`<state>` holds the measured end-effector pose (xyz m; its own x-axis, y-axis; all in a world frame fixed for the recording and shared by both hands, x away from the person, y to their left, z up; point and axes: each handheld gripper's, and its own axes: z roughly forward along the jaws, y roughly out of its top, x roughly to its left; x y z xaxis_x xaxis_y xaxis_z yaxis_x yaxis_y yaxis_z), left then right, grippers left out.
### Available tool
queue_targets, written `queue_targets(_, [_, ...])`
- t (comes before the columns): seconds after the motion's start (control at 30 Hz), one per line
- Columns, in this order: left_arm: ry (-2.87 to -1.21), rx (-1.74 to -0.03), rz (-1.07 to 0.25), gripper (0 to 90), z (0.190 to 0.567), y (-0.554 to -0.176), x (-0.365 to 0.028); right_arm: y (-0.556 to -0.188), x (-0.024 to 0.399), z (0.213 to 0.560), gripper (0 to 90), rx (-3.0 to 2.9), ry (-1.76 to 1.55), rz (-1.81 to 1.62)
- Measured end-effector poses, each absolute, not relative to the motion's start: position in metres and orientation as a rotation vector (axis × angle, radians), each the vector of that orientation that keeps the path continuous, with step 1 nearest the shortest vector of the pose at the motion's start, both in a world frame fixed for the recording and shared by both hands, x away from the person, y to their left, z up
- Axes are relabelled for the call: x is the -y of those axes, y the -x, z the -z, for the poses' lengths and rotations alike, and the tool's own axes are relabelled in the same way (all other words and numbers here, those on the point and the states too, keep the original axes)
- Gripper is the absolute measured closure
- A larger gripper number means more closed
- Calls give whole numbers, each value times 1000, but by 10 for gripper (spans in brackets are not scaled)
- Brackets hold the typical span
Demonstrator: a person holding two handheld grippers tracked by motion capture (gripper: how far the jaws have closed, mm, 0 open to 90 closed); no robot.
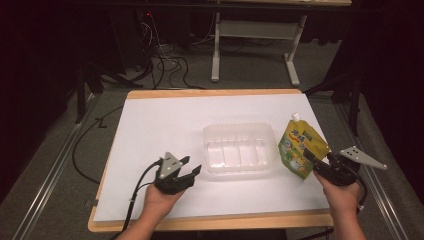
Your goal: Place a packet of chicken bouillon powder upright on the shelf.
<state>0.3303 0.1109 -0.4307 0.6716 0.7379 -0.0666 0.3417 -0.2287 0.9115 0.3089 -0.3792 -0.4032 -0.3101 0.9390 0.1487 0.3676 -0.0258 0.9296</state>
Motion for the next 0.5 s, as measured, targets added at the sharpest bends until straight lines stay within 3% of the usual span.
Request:
queue_targets(0.27, [-1775, -981, -438, 412, 445, -342, -141, -317, 377, 405, 515, -1706, -1397, -1298])
queue_targets(0.37, [-1783, -968, -449, 409, 445, -341, -142, -320, 376, 408, 612, -1723, -1399, -1288])
queue_targets(0.43, [-1793, -973, -453, 409, 446, -341, -142, -321, 376, 406, 760, -1726, -1400, -1281])
queue_targets(0.5, [-1789, -983, -448, 409, 446, -342, -143, -320, 376, 405, 790, -1727, -1404, -1285])
